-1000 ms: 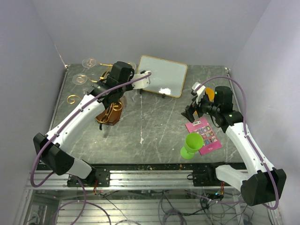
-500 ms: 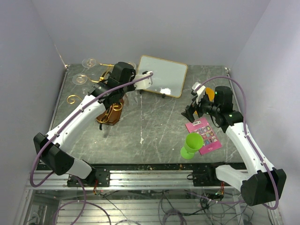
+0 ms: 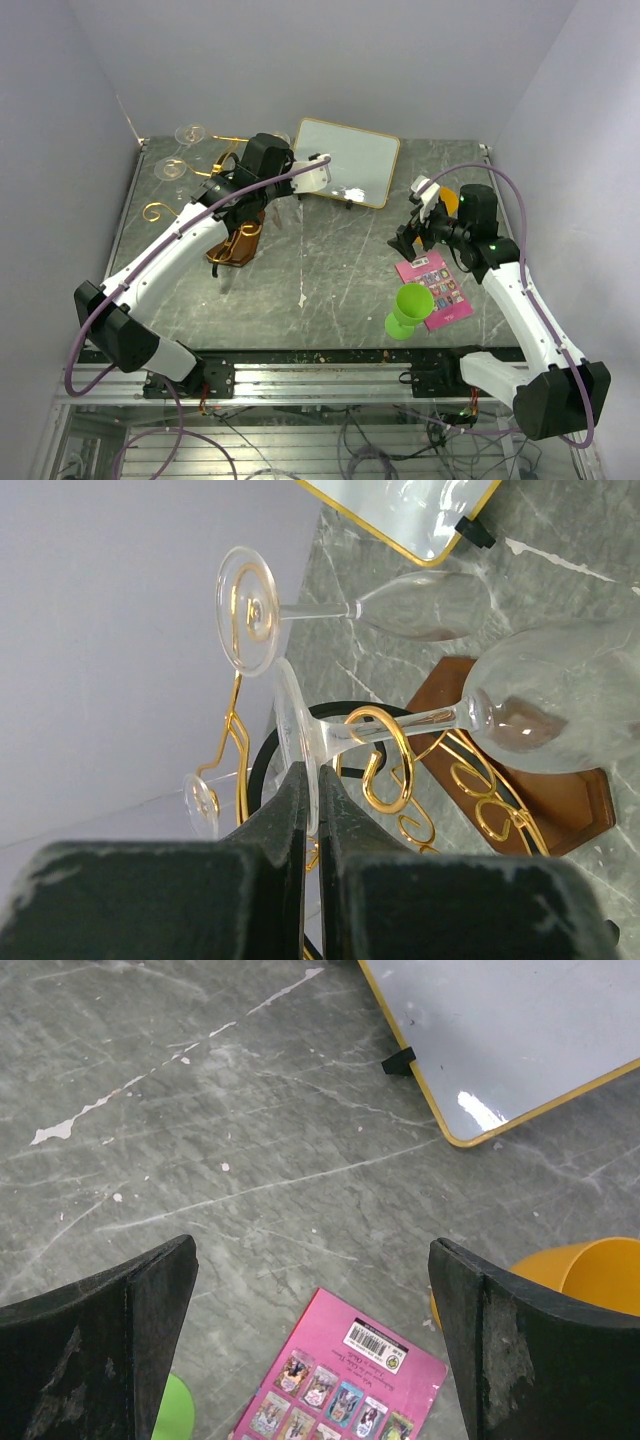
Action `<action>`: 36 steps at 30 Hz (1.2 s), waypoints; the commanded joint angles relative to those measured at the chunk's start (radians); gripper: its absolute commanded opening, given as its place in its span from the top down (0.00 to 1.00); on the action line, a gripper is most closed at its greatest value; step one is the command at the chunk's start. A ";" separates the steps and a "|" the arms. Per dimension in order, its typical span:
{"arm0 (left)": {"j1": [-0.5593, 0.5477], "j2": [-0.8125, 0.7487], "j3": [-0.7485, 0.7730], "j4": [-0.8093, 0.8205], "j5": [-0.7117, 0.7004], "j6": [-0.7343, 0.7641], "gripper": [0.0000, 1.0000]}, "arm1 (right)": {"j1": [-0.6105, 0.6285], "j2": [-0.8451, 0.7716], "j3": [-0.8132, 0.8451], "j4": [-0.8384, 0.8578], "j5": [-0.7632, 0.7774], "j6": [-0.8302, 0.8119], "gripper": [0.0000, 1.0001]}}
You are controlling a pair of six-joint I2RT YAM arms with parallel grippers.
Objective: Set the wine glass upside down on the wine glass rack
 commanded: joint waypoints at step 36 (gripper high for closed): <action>-0.010 -0.092 -0.039 -0.016 0.009 0.026 0.93 | -0.024 -0.011 -0.012 0.023 -0.015 -0.006 0.01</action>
